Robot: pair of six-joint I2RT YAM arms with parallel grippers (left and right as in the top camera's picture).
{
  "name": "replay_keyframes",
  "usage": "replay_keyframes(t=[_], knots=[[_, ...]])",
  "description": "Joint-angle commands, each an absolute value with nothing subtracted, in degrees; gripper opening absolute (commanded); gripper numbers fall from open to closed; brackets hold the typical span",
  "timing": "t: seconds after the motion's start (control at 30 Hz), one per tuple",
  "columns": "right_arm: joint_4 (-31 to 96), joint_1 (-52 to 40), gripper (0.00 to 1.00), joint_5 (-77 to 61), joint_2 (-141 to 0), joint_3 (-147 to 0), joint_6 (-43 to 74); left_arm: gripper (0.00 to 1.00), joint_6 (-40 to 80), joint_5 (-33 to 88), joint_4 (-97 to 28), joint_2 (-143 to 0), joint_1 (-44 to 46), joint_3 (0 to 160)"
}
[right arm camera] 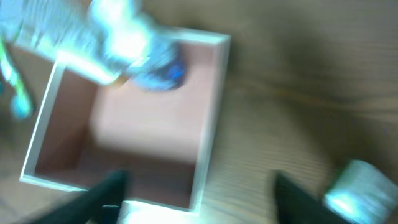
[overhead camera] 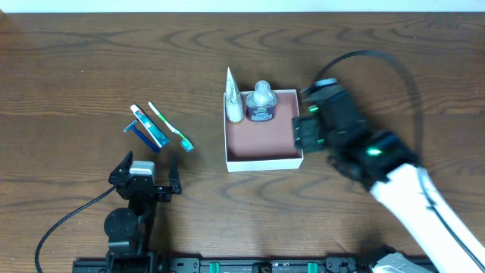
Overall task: Pack container
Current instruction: 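Move the right gripper to the green soap box and grasp it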
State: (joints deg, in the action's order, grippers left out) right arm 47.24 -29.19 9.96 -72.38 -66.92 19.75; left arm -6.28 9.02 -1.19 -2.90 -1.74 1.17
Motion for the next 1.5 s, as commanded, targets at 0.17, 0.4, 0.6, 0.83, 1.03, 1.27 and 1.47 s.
replay_keyframes(t=[0.17,0.4,0.6,0.83,1.03,1.27,1.47], knots=[[54.15,-6.70,0.99,11.79,-71.75,-64.79,28.97,0.98,-7.07,9.85,-3.18,-2.87,-1.96,0.23],[45.69,3.11,0.99,4.23,-75.55,-54.39,31.09,0.98,-7.05,9.85,-3.20,-2.87,-1.96,0.23],[37.98,3.81,0.99,6.28,-79.83,-46.94,35.31,0.98,-7.07,9.87,-3.20,-2.87,-1.96,0.23],[31.27,3.79,0.97,8.73,-83.11,-42.63,36.40,0.98,-7.07,9.87,-3.18,-2.87,-1.96,0.23],[26.37,3.86,0.96,11.40,-87.20,-39.94,36.42,0.98,-7.07,9.85,-3.18,-2.87,-1.96,0.23],[20.36,3.86,0.92,11.97,-90.41,-39.94,35.70,0.98,-7.05,9.85,-3.20,-2.87,-1.96,0.23],[16.86,3.84,0.75,11.79,-93.62,-39.94,35.75,0.98,-7.05,9.87,-3.18,-2.87,-1.96,0.23]])
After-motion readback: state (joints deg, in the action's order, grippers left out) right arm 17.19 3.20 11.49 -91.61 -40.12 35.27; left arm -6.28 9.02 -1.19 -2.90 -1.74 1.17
